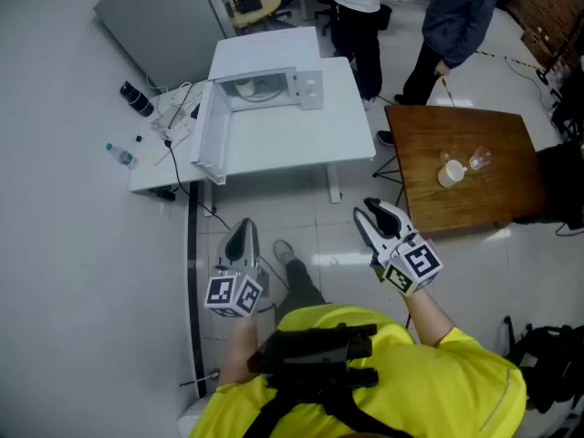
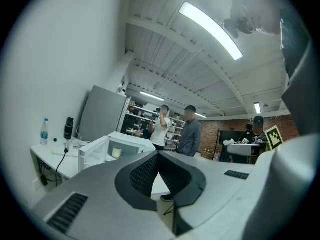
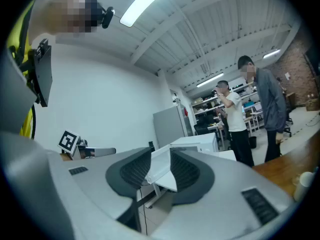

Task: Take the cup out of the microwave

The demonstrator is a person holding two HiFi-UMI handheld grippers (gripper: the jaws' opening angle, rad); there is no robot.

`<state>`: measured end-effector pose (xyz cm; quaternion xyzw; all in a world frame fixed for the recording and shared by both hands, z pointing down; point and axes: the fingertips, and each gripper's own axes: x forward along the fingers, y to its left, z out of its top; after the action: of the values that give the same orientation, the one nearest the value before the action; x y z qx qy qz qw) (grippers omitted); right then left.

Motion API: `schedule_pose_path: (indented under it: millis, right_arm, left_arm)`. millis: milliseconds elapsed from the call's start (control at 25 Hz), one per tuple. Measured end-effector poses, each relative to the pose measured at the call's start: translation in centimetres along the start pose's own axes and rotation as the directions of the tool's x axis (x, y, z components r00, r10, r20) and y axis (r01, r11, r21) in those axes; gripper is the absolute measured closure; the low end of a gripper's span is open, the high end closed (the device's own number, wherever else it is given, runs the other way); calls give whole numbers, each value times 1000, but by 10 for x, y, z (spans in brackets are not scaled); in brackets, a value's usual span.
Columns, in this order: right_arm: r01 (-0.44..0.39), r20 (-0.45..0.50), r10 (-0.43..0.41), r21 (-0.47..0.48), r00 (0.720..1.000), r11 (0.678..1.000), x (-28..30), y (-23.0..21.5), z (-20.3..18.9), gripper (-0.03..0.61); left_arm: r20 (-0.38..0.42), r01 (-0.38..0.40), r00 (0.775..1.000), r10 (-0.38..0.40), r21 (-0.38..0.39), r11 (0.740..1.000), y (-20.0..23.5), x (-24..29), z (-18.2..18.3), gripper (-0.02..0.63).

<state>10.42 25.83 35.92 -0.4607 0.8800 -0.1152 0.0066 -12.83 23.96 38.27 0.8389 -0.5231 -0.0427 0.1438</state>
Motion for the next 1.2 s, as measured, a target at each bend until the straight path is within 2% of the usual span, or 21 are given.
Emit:
schedule_pose_path:
  millis: [80, 280, 320, 440, 520, 600, 680, 800, 920, 1040, 1160, 1200]
  right_arm:
    - [-28, -6, 28, 7, 1000, 1000, 64, 1, -1, 374]
    - [-67, -3, 67, 6, 998, 998, 218, 3, 17, 369]
    - [-69, -11, 69, -7, 998, 998, 242, 3, 20, 325]
    - [-39, -28, 38, -11, 999, 999, 301, -10, 21, 306]
    - [-7, -42, 7, -3, 999, 1000, 332, -22, 16, 262]
    - [15, -68, -15, -6, 998, 1000, 355, -32, 6, 261]
    - [18, -102, -19, -10, 995, 1000, 380, -43, -9, 186]
    - [28, -147, -33, -32, 989, 999, 425, -76, -42, 184]
    - [38, -210, -43, -27, 977, 999, 481, -117, -90, 61]
    - [54, -279, -65, -46, 958, 997, 535, -153, -136, 58]
    - [101, -325, -116, -62, 938, 993, 594, -197, -166, 58]
    - [119, -337, -133, -62, 932, 991, 611, -210, -175, 30]
  left_arm:
    - [19, -1, 1000, 1, 1, 1000, 43, 27, 16, 621]
    - [18, -39, 999, 38, 55, 998, 150, 84, 61, 621]
    - [10, -47, 999, 46, 60, 997, 167, 92, 67, 621]
    - [-6, -67, 998, 67, 67, 995, 214, 116, 77, 621]
    - [-10, -83, 996, 84, 68, 994, 237, 133, 81, 621]
    - [-17, -87, 996, 88, 61, 994, 250, 148, 81, 621]
    - [-27, -79, 996, 80, 46, 996, 259, 164, 77, 621]
    - [-47, -74, 996, 76, 49, 996, 267, 192, 64, 621]
    - [-105, -77, 991, 82, 53, 996, 271, 216, 44, 621]
    - [-148, -78, 985, 83, 44, 996, 270, 228, 31, 621]
    - [-164, -81, 983, 84, 28, 996, 274, 249, 23, 621]
    - [-174, -82, 981, 84, 20, 996, 277, 255, 20, 621]
